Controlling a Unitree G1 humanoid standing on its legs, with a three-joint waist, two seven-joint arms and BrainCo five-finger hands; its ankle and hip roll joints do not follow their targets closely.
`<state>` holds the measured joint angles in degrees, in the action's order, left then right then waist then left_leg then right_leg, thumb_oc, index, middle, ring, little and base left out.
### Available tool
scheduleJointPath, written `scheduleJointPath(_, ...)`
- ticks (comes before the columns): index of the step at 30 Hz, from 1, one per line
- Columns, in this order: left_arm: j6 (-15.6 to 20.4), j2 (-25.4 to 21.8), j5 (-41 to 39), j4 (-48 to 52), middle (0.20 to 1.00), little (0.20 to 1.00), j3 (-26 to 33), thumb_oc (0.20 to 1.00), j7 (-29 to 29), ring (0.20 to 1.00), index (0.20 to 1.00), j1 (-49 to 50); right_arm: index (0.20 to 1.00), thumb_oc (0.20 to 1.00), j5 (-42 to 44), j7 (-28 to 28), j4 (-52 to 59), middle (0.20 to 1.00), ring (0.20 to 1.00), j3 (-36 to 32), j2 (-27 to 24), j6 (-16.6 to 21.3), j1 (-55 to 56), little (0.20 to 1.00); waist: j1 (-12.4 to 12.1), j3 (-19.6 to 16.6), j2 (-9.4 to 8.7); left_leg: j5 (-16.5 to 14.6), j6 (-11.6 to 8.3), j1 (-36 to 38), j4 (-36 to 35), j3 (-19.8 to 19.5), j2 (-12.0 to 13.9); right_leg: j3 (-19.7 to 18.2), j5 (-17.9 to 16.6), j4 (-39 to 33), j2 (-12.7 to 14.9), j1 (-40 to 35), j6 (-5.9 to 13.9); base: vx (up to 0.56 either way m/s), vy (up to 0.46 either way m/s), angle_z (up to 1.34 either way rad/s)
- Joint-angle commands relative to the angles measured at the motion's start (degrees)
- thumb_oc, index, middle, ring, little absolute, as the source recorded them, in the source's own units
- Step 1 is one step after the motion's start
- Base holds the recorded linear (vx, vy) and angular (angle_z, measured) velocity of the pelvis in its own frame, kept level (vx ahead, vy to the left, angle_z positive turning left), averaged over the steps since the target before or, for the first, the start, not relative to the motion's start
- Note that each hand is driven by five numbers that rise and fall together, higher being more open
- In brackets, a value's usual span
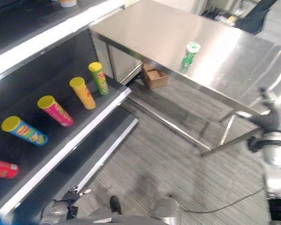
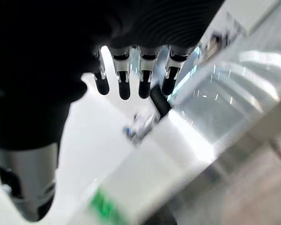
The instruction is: Put the goods on the table back onto the shelves and tidy them up.
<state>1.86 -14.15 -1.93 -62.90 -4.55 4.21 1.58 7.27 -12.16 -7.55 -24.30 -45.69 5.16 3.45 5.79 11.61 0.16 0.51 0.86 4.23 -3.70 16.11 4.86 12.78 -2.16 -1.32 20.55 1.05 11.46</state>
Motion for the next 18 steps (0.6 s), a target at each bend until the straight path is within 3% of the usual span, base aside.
scheduleJointPath(1, 0.29, -3.46, 1.46, -1.53, 1.000, 1.000, 0.76, 1.000, 0.10, 1.000, 1.000, 1.75, 1.000, 1.000, -0.70, -2.53, -2.01, 1.000, 1.000, -4.05, -3.04, 0.96, -2.02, 1.000, -0.19, -2.59, -3.83, -2.45, -5.72, -3.31, 2.05, 0.44, 0.88, -4.43, -4.52, 1.64, -0.01, 5.90, 3.17, 0.30, -0.436, 0.72)
scheduleJointPath(2, 0.42, -4.12, 1.46, -1.50, 1.000, 1.000, 0.89, 1.000, 0.02, 1.000, 1.000, 1.57, 1.000, 1.000, -0.80, -2.53, -3.56, 1.000, 1.000, -4.46, -4.86, 0.72, -1.73, 1.000, 0.20, -2.62, -4.83, -3.09, -6.24, -2.70, 2.44, -1.17, 0.63, -8.07, -5.56, 0.30, -1.30, 6.34, 3.54, 0.14, -0.215, 0.77)
scheduleJointPath(4, 0.38, -4.43, 1.37, -1.40, 1.000, 1.000, 0.86, 1.000, 0.00, 1.000, 1.000, 1.46, 1.000, 1.000, -0.55, -2.45, -4.40, 1.000, 1.000, -4.79, -5.81, 0.62, -1.46, 1.000, 0.36, -2.53, -5.43, -3.47, -6.46, -2.38, 2.80, -2.00, 0.51, -9.79, -5.98, 0.27, -2.18, 6.37, 3.54, 0.11, -0.186, 0.85)
scheduleJointPath(8, 0.62, -5.04, 0.76, -0.63, 1.000, 1.000, 0.01, 1.000, -0.34, 1.000, 1.000, 0.84, 1.000, 1.000, -0.30, -1.78, -6.68, 1.000, 1.000, -6.16, -8.77, 0.28, -0.44, 1.000, 0.43, -2.73, -6.49, -4.61, -7.12, -2.26, 4.14, -5.37, 0.20, -12.80, -3.48, 0.35, -4.16, 4.39, 3.54, 0.09, -0.250, 0.55)
scheduleJointPath(9, 0.48, -5.08, 0.54, -1.39, 1.000, 1.000, -0.51, 1.000, -0.33, 1.000, 1.000, 0.15, 1.000, 1.000, 1.44, -0.70, -7.87, 1.000, 1.000, -6.22, -10.77, 0.48, -0.73, 1.000, 0.73, -3.04, -6.45, -4.94, -8.18, -2.65, 5.95, -7.60, 1.67, -13.35, -2.06, 1.60, -6.01, 3.75, 3.19, 0.10, -0.446, 0.83)
scheduleJointPath(14, 0.10, -4.32, -0.64, -1.49, 1.000, 1.000, -1.57, 1.000, -0.78, 1.000, 1.000, 1.09, 1.000, 1.000, 4.17, 2.78, -9.20, 1.000, 1.000, -3.74, -15.47, 0.93, -1.97, 1.000, 1.13, -4.08, -4.41, -4.24, -10.67, -4.65, 10.64, -10.78, 6.55, -9.58, 2.72, 1.06, -10.74, -0.42, -0.54, 0.07, -0.356, 0.69)
scheduleJointPath(18, -0.08, -4.03, -0.86, -1.47, 1.000, 1.000, -1.60, 1.000, -0.91, 1.000, 1.000, 1.70, 1.000, 1.000, 4.55, 3.63, -9.32, 1.000, 1.000, -1.39, -16.15, 1.02, -3.89, 1.000, 1.10, -4.01, -3.87, -3.40, -11.79, -5.03, 11.80, -11.48, 8.15, -7.91, 4.06, 0.17, -12.46, -2.47, -1.68, 0.03, -0.223, 0.24)
